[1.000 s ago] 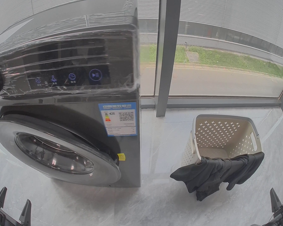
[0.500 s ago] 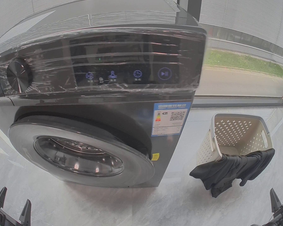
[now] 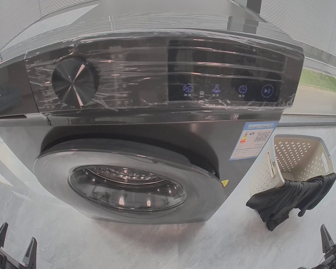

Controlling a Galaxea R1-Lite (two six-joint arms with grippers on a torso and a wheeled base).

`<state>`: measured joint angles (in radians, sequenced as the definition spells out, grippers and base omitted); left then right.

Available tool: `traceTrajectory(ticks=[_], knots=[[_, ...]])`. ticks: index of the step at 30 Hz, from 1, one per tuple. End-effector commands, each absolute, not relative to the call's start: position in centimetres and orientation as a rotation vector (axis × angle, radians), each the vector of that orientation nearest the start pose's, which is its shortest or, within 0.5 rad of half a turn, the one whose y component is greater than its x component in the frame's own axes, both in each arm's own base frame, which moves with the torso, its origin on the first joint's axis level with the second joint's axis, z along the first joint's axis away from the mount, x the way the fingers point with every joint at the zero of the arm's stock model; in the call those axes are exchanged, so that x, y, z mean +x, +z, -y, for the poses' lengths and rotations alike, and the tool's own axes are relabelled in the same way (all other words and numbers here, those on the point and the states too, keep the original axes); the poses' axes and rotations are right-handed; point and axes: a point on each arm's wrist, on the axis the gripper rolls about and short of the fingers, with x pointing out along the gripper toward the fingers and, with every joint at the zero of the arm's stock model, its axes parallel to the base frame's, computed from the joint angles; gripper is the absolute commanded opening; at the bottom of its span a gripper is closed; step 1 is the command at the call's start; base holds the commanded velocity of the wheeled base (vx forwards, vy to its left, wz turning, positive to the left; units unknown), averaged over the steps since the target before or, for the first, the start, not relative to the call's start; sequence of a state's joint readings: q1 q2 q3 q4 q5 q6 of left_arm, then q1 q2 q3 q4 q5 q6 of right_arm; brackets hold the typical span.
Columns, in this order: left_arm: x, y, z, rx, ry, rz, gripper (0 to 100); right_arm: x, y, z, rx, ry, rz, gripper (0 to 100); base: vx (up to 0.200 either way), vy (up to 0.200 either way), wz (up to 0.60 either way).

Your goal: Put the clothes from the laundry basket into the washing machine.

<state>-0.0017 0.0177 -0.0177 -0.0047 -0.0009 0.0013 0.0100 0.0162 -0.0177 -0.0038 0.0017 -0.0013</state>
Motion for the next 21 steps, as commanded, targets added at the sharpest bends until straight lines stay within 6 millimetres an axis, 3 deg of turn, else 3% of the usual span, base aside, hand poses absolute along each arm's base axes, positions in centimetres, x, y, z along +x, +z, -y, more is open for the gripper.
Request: traceTrajectory(ticks=[1,7,13,21], knots=[[-2.29,7.64,0.0,0.002,-0.003,0.006,100,-2.28,7.6,0.02,-0.002,0.012,0.005,100,0.0,0.0,0.0],[-2.29,7.64,0.0,0.0,-0.003,0.006,100,-2.28,7.6,0.02,-0.002,0.012,0.005,100,0.0,0.0,0.0],[-2.29,7.64,0.0,0.002,-0.002,0.006,100,-2.28,7.6,0.02,-0.002,0.012,0.005,100,-0.2,0.0,0.0],[-2.29,7.64,0.0,0.006,-0.002,0.006,100,-2.28,7.6,0.02,-0.002,0.012,0.005,100,0.0,0.0,0.0]])
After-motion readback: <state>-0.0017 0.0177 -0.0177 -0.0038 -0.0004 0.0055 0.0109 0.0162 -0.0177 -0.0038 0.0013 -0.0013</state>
